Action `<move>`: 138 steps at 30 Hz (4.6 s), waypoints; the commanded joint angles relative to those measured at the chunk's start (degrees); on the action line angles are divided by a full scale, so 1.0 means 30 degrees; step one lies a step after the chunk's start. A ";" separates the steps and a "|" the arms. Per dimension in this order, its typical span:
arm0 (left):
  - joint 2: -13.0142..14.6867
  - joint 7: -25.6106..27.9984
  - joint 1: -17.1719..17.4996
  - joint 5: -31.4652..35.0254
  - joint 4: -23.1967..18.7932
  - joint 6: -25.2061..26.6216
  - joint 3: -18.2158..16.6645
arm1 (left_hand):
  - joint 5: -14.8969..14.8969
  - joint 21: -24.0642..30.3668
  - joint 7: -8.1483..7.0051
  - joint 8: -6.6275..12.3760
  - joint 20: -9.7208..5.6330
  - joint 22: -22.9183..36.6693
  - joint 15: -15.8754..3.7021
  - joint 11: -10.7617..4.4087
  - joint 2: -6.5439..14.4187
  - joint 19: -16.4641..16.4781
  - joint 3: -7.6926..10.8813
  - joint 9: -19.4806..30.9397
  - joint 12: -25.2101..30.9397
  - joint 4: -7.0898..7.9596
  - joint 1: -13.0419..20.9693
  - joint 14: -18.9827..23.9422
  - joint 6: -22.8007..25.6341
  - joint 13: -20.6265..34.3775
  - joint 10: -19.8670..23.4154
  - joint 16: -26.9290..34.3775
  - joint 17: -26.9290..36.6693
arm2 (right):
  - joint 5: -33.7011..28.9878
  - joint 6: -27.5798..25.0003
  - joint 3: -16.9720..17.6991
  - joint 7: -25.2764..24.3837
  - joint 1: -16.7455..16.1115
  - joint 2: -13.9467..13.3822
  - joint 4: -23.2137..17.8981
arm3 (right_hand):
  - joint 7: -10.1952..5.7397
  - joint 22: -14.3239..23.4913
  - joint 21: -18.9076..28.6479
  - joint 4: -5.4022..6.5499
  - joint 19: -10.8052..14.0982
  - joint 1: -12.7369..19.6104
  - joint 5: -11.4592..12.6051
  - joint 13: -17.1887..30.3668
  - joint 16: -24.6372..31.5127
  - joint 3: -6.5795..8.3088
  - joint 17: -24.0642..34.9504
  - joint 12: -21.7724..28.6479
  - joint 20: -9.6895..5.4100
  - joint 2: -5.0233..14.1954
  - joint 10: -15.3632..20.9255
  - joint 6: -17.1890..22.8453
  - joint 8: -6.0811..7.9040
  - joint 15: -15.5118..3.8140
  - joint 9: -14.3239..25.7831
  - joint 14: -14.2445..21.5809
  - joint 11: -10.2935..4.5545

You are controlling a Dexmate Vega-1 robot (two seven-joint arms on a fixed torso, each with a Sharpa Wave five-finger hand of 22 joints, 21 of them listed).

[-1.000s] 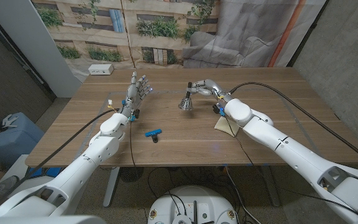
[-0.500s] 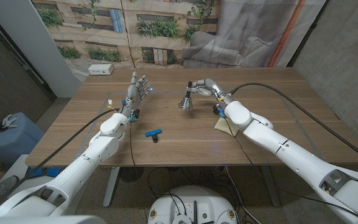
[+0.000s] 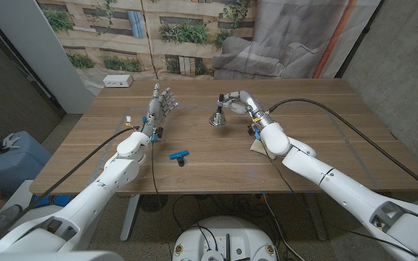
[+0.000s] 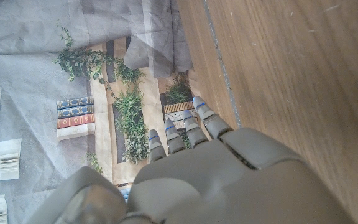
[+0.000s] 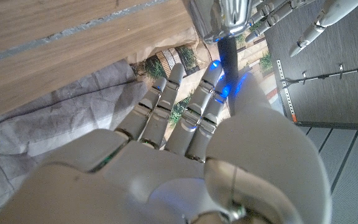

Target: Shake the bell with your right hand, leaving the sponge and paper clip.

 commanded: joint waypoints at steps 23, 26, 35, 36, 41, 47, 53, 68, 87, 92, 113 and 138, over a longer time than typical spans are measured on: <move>0.0000 0.0006 -0.0004 0.0000 -0.0006 0.0015 0.0002 | 0.0132 0.0133 -0.0118 0.0112 0.0016 0.0108 -0.1875 -0.0114 0.0149 0.0148 0.0005 0.0085 0.0109 0.0130 0.0053 0.0170 0.0002 0.0100 0.0054 0.0107 0.0090 | -0.9016 0.1878 -0.2205 -0.9285 0.1642 0.1158 0.4064 | -0.0234 0.0058 0.0017 -0.0186 0.0191 0.0019 -0.0094 0.0022 -0.0187 -0.0111 0.0079 -0.0043 -0.0865 0.0044 -0.0222 0.0036 -0.0067 -0.2761 0.0052 0.0109 -0.0006; -0.0004 0.0007 -0.0006 0.0001 -0.0004 0.0014 0.0003 | 0.0132 0.0132 -0.0118 0.0111 0.0012 0.0108 -0.1872 -0.0094 0.0149 0.0146 0.0005 0.0085 0.0111 0.0130 0.0053 0.0171 -0.0002 0.0100 0.0060 0.0108 0.0091 | -0.9368 0.1628 -0.2354 -0.9960 0.1689 0.1280 0.4255 | -0.0250 0.0058 0.0016 -0.0212 0.0192 0.0033 -0.0090 0.0022 -0.0147 -0.0126 0.0113 -0.0049 -0.0892 0.0043 -0.0235 0.0041 -0.0074 -0.2767 0.0053 0.0166 -0.0010; -0.0006 0.0009 -0.0006 0.0003 -0.0004 0.0012 0.0005 | 0.0132 0.0129 -0.0118 0.0108 0.0014 0.0108 -0.1867 -0.0127 0.0149 0.0138 0.0004 0.0085 0.0110 0.0130 0.0053 0.0169 -0.0009 0.0100 0.0058 0.0107 0.0090 | -0.9744 0.0849 -0.2758 -1.0802 0.1771 0.1399 0.4318 | -0.0297 0.0055 -0.0037 -0.0225 0.0060 -0.0070 -0.0091 0.0050 -0.0104 -0.0226 0.0171 -0.0005 -0.0960 -0.0035 -0.0147 0.0155 -0.0052 -0.2686 0.0054 0.0246 -0.0026; -0.0006 0.0009 -0.0006 0.0003 -0.0004 0.0012 0.0005 | 0.0132 0.0131 -0.0118 0.0108 0.0015 0.0108 -0.1871 -0.0129 0.0149 0.0142 0.0004 0.0085 0.0115 0.0130 0.0053 0.0171 -0.0009 0.0100 0.0070 0.0107 0.0090 | -0.9743 0.0760 -0.2784 -1.0799 0.1778 0.1399 0.4294 | -0.0289 0.0054 -0.0037 -0.0225 0.0061 -0.0073 -0.0090 0.0047 -0.0104 -0.0226 0.0172 -0.0008 -0.0961 -0.0030 -0.0151 0.0163 -0.0050 -0.2691 0.0055 0.0251 -0.0026; -0.0004 0.0008 -0.0003 0.0001 -0.0006 0.0011 0.0003 | 0.0132 0.0133 -0.0118 0.0107 0.0018 0.0107 -0.1864 -0.0138 0.0149 0.0148 0.0005 0.0085 0.0115 0.0129 0.0053 0.0174 -0.0011 0.0100 0.0070 0.0108 0.0090 | -0.7176 0.1622 -0.2337 -0.8319 0.1592 0.1171 0.3716 | -0.0278 0.0052 -0.0043 -0.0185 0.0039 -0.0164 -0.0085 0.0025 -0.0134 -0.0244 0.0166 -0.0034 -0.0996 -0.0003 -0.0170 0.0136 -0.0072 -0.2674 0.0054 0.0261 -0.0022; 0.0000 0.0008 0.0000 0.0000 -0.0012 0.0015 0.0001 | 0.0132 0.0133 -0.0118 0.0107 0.0011 0.0107 -0.1886 -0.0127 0.0149 0.0148 0.0005 0.0084 0.0110 0.0129 0.0054 0.0170 -0.0011 0.0100 0.0059 0.0107 0.0090 | -0.5332 0.2267 -0.1809 -0.6518 0.1381 0.1074 0.3481 | -0.0237 0.0050 -0.0044 -0.0080 0.0025 -0.0418 -0.0104 0.0002 -0.0224 -0.0323 0.0131 -0.0076 -0.0973 -0.0026 -0.0233 0.0051 -0.0124 -0.2621 0.0051 0.0242 -0.0010; 0.0000 0.0008 0.0000 -0.0001 -0.0011 0.0015 0.0001 | 0.0132 0.0132 -0.0118 0.0107 0.0016 0.0108 -0.1882 -0.0119 0.0149 0.0146 0.0005 0.0084 0.0113 0.0130 0.0053 0.0166 -0.0011 0.0100 0.0065 0.0105 0.0090 | -0.3422 0.2619 -0.1173 -0.4616 0.1058 0.1048 0.3066 | -0.0167 0.0048 -0.0058 -0.0052 -0.0021 -0.0513 -0.0100 -0.0026 -0.0257 -0.0342 0.0131 -0.0106 -0.0924 0.0003 -0.0260 0.0044 -0.0143 -0.2661 0.0048 0.0251 -0.0009; -0.0005 0.0009 -0.0004 0.0001 -0.0005 0.0013 0.0004 | 0.0132 0.0133 -0.0119 0.0106 0.0014 0.0107 -0.1865 -0.0137 0.0150 0.0149 0.0006 0.0084 0.0113 0.0129 0.0054 0.0168 -0.0014 0.0100 0.0067 0.0106 0.0090 | 0.0789 0.1432 0.0110 0.0400 0.0226 0.0591 0.0971 | -0.0055 0.0045 -0.0063 0.0007 -0.0062 -0.0741 -0.0113 -0.0022 -0.0387 -0.0395 0.0108 -0.0098 -0.0855 0.0036 -0.0230 0.0073 -0.0172 -0.2620 0.0042 0.0158 -0.0003; -0.0006 -0.0012 -0.0021 -0.0002 0.0027 0.0005 0.0002 | 0.0132 0.0131 -0.0119 0.0109 0.0028 0.0108 -0.1868 -0.0085 0.0151 0.0141 0.0006 0.0085 0.0110 0.0130 0.0054 0.0172 -0.0008 0.0100 0.0059 0.0108 0.0090 | 0.5199 -0.3050 0.1300 0.4025 -0.0842 -0.0350 -0.2748 | 0.0134 0.0048 -0.0010 0.0085 0.0041 -0.1088 -0.0133 0.0070 -0.0363 -0.0502 0.0197 -0.0006 -0.0713 0.0121 -0.0099 0.0156 -0.0225 -0.2606 0.0020 0.0276 0.0002; -0.0006 -0.0012 -0.0021 -0.0005 0.0027 0.0006 0.0001 | 0.0133 0.0133 -0.0118 0.0109 0.0022 0.0108 -0.1876 -0.0103 0.0150 0.0147 0.0006 0.0084 0.0118 0.0129 0.0055 0.0173 -0.0007 0.0100 0.0080 0.0108 0.0090 | 0.6073 -0.3835 0.1376 0.4494 -0.0860 -0.0530 -0.3205 | 0.0202 0.0049 -0.0006 0.0068 0.0053 -0.1117 -0.0135 0.0058 -0.0371 -0.0519 0.0206 -0.0026 -0.0724 0.0103 -0.0118 0.0156 -0.0242 -0.2618 0.0015 0.0280 0.0008; -0.0005 -0.0004 -0.0021 -0.0002 0.0014 0.0014 0.0002 | 0.0133 0.0131 -0.0118 0.0113 0.0013 0.0107 -0.1864 -0.0110 0.0148 0.0142 0.0004 0.0085 0.0106 0.0129 0.0053 0.0163 0.0002 0.0100 0.0049 0.0104 0.0090 | 0.7222 -0.5243 0.1423 0.3259 -0.1530 -0.0908 -0.4522 | 0.0229 0.0053 -0.0059 -0.0083 -0.0120 -0.1091 -0.0134 0.0070 -0.0434 -0.0528 0.0269 -0.0084 -0.0620 0.0114 -0.0236 0.0142 -0.0337 -0.2643 0.0008 0.0151 0.0015; 0.0001 -0.0002 -0.0012 -0.0003 0.0003 0.0015 0.0000 | 0.0133 0.0135 -0.0118 0.0109 0.0012 0.0108 -0.1869 -0.0112 0.0150 0.0151 0.0006 0.0085 0.0109 0.0129 0.0054 0.0173 -0.0006 0.0100 0.0057 0.0108 0.0090 | 0.2175 -0.0689 0.0484 -0.0055 -0.1691 0.0070 -0.2107 | 0.0101 0.0041 -0.0019 -0.0508 -0.0089 -0.0650 -0.0081 0.0110 -0.0310 -0.0608 0.0500 -0.0081 -0.0874 -0.0144 -0.0244 0.0147 -0.0426 -0.2684 0.0036 0.0010 0.0000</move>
